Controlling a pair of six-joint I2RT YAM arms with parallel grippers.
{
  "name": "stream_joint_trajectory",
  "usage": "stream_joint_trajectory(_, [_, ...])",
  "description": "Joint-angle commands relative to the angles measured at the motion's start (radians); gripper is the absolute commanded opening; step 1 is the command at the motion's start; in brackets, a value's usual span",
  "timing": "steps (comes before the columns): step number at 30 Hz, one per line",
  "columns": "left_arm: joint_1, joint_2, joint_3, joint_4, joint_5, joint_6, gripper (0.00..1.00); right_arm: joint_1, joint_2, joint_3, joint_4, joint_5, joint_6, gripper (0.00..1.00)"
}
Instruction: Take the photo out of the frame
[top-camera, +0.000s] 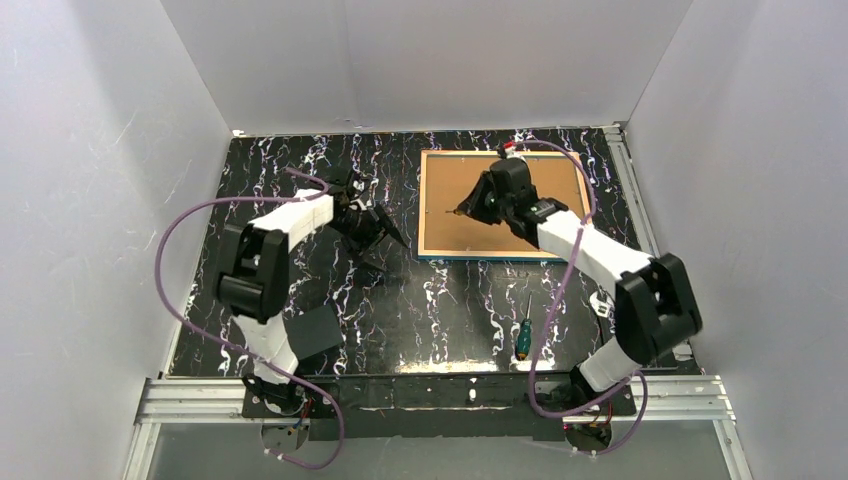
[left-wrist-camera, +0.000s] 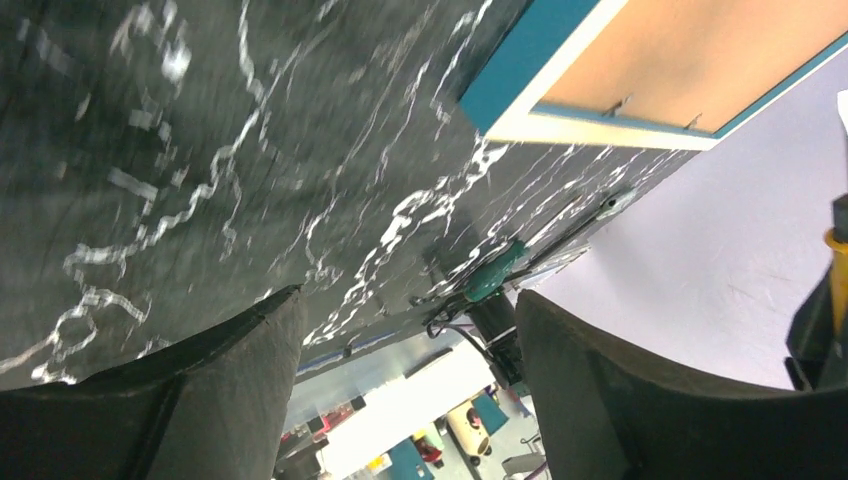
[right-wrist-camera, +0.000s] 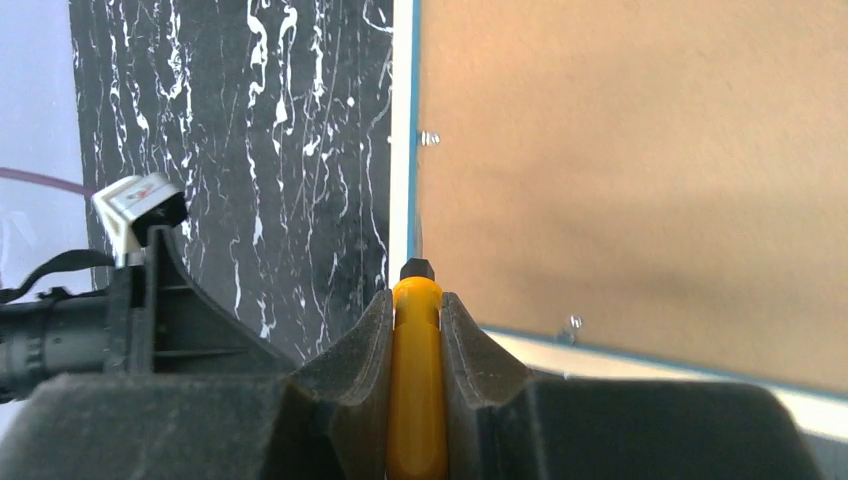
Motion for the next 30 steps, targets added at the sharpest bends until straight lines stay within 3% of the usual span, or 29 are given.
stream_joint_trajectory(1, [-0.005,0.117,0.125,-0.095,0.087,0.038,0.73,-0.05,0.137,0.17,-0.009,-0.172,-0.071,0.01])
stream_joint_trajectory(6, [-0.023,0.233,0.241,-0.091,0.092,0.023,0.69,-0.064,0.274,0.331,-0.062,-0.202,-0.091,0.01])
stream_joint_trajectory(13, [-0.057,0.327,0.316,-0.096,0.083,0.042,0.47,-0.066,0.372,0.461,-0.141,-0.178,-0.159,0.01])
stream_joint_trajectory(30, [-0.081,0.416,0.362,-0.124,0.063,0.048,0.44,-0.069,0.557,0.691,-0.287,-0.161,-0.166,0.01])
